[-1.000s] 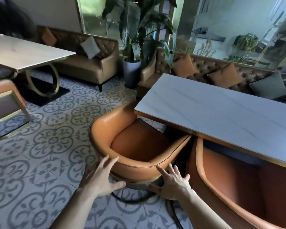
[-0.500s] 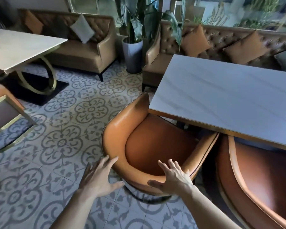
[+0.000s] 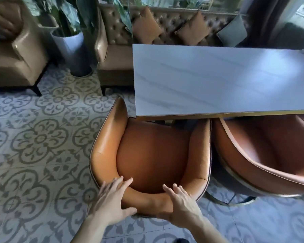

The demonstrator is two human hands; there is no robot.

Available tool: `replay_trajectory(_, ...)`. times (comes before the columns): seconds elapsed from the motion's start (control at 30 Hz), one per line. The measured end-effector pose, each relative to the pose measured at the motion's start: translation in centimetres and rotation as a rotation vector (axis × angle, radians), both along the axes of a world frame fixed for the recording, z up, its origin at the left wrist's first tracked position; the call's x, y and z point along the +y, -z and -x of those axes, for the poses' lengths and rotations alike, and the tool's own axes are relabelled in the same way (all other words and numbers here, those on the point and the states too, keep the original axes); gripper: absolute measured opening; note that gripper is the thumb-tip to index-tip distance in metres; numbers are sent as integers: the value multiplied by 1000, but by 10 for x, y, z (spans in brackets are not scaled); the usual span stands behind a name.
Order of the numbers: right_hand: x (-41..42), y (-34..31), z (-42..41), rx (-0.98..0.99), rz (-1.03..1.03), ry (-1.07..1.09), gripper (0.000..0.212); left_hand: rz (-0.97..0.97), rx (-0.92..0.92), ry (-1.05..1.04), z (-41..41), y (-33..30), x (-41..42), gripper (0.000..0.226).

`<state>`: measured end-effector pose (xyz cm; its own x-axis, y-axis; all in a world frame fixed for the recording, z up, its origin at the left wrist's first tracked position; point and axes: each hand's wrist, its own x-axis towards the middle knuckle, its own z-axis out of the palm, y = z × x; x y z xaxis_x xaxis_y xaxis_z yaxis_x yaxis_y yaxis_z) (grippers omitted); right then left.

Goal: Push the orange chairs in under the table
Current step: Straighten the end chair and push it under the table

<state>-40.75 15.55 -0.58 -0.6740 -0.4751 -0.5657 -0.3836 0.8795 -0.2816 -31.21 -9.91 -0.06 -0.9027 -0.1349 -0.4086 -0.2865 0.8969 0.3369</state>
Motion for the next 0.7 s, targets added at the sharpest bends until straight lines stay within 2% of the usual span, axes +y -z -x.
replay_trajectory(0.13, -26, 19, -21, -22, -13, 32, 103, -12, -23, 176, 10, 26, -21, 100)
replay_trajectory(0.3, -36, 34, -28, 125, -56, 16, 88, -14, 5, 294, 13, 50, -23, 86)
replay_trajectory(0.5, -29, 50, -30, 207, -22, -47, 88, 4, 114, 314, 8, 63, -23, 79)
replay_trajectory(0.7, -21, 63, -32, 305, 9, -81, 86, 62, 114, 286, 5, 68, -18, 79)
